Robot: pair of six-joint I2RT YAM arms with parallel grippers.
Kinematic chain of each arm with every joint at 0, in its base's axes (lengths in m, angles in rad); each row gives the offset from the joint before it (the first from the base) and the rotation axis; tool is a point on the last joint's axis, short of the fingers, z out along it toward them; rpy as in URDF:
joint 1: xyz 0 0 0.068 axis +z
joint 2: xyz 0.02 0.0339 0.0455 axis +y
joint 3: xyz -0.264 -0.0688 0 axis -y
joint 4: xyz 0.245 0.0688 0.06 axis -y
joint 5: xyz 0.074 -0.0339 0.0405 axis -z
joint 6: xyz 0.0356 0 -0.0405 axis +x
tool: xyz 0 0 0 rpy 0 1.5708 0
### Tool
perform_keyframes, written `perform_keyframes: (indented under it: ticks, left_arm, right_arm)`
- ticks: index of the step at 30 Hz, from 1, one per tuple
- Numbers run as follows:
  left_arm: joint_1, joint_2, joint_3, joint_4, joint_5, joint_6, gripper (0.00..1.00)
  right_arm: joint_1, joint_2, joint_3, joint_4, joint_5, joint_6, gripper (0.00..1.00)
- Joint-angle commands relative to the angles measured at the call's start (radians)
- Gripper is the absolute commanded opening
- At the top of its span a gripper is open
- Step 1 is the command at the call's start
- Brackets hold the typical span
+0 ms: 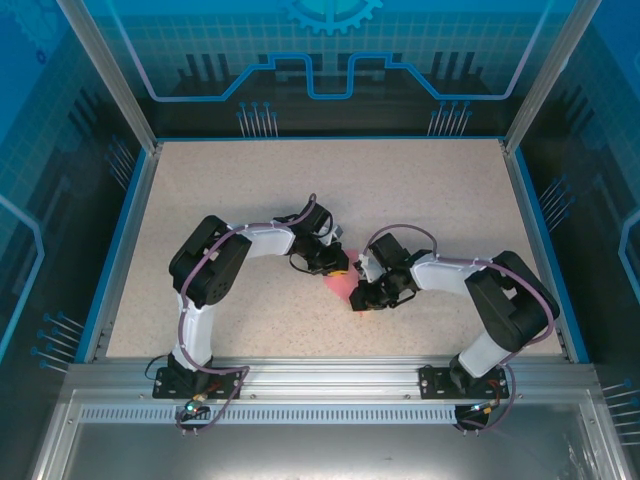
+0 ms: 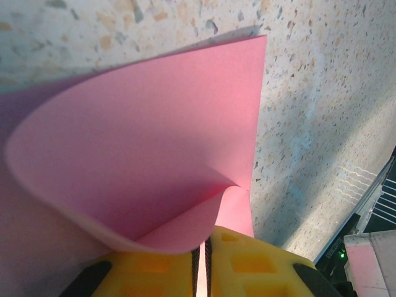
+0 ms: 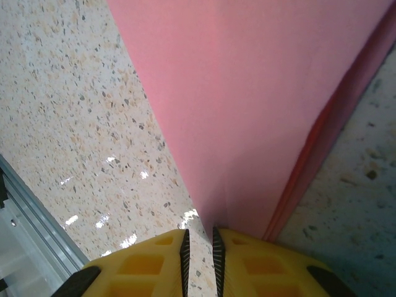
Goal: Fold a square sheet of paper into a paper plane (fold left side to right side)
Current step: Fourth fold the wing at the center of the table.
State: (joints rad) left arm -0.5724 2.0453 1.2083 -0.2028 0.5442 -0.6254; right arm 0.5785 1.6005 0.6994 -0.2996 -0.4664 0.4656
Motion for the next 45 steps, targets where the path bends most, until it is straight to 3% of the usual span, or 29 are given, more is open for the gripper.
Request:
perform_keyframes:
  ticks: [1, 19, 27, 35, 45]
  left_arm:
    - [0.022, 0.041, -0.024, -0.056, -0.071, 0.026, 0.14]
    - [0.022, 0.042, -0.022, -0.057, -0.069, 0.027, 0.14]
    - [0.019, 0.033, -0.026, -0.044, -0.060, 0.018, 0.15]
    - [0.016, 0.035, -0.024, -0.036, -0.051, 0.013, 0.15]
    - [0.027, 0.034, 0.008, -0.052, -0.072, 0.056, 0.17]
  right_arm:
    - [0.026, -0.007, -0.041, -0.169, 0.014, -0.007, 0.21]
    - [0.026, -0.080, -0.023, -0.221, 0.013, -0.026, 0.17]
    - [-0.040, -0.221, -0.023, -0.056, -0.096, 0.037, 0.14]
    - [-0.049, 0.001, 0.063, 0.065, -0.045, 0.070, 0.10]
    - [-0.051, 0.125, 0.050, -0.038, 0.063, 0.047, 0.06]
